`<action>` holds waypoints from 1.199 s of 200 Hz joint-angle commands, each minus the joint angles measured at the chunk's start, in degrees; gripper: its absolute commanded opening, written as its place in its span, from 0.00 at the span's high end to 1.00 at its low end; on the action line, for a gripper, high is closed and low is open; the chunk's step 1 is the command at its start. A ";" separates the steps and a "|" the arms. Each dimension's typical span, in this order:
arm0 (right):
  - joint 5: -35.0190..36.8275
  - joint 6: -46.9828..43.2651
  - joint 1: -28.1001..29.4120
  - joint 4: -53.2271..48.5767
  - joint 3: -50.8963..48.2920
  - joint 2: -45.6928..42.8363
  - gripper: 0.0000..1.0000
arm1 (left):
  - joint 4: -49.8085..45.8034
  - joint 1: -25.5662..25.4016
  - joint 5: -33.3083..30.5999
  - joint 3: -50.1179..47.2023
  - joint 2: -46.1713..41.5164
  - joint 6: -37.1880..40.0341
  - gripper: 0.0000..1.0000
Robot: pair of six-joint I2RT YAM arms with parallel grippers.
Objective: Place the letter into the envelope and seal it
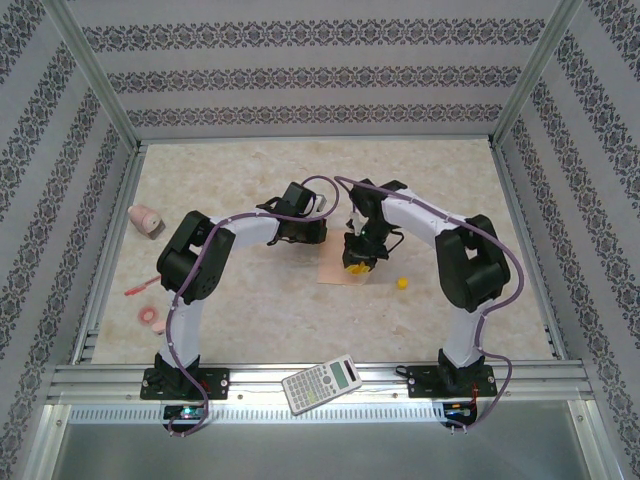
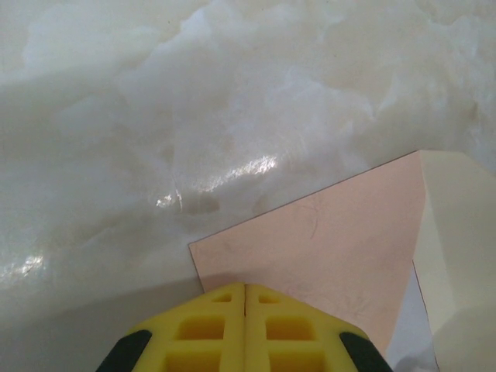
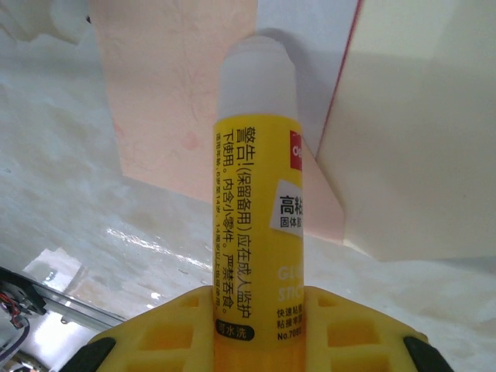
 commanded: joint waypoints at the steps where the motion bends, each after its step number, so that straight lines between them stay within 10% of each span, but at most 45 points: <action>1: 0.04 -1.30 0.13 -0.89 1.54 2.48 0.99 | 0.02 -0.61 0.56 -0.77 -1.93 -0.28 1.00; 240: -0.20 -1.19 0.64 -1.35 -1.02 -1.28 0.99 | 0.11 -0.61 0.25 -0.73 -1.75 -1.54 1.00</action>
